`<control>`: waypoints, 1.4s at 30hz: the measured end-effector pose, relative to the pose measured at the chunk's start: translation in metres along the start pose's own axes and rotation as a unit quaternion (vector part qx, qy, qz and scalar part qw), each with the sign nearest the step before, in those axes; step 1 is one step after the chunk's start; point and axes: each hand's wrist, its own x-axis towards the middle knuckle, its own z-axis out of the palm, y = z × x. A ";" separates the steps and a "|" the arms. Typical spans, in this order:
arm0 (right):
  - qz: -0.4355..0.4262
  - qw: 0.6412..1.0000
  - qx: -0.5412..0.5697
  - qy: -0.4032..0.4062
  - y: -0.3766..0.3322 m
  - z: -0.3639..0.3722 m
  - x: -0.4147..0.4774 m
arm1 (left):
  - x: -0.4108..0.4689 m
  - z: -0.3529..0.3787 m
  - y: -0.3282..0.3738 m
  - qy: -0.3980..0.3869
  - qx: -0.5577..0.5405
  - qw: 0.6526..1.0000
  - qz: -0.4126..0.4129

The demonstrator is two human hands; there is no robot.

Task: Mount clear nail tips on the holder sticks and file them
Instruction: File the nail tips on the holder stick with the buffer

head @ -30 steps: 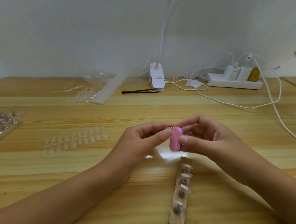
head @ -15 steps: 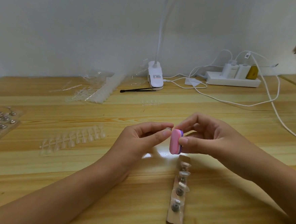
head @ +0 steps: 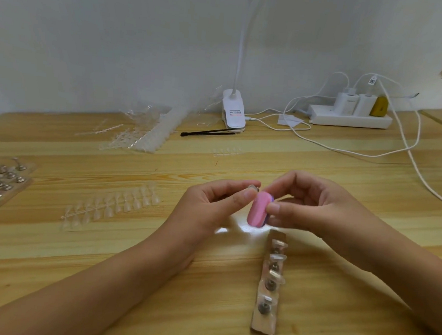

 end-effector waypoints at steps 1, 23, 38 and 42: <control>-0.009 1.000 0.015 0.022 0.000 0.000 0.000 | 0.000 0.000 0.000 0.002 -0.001 1.000 0.001; -0.015 0.993 0.057 0.106 0.002 0.015 -0.001 | 0.004 -0.002 -0.003 0.034 -0.036 0.999 -0.009; -0.018 0.990 0.092 0.107 0.002 0.019 -0.001 | 0.002 -0.001 0.000 0.036 -0.044 0.998 -0.019; -0.008 0.994 0.078 0.075 0.002 0.020 -0.003 | 0.002 -0.001 0.000 0.028 -0.045 0.998 -0.015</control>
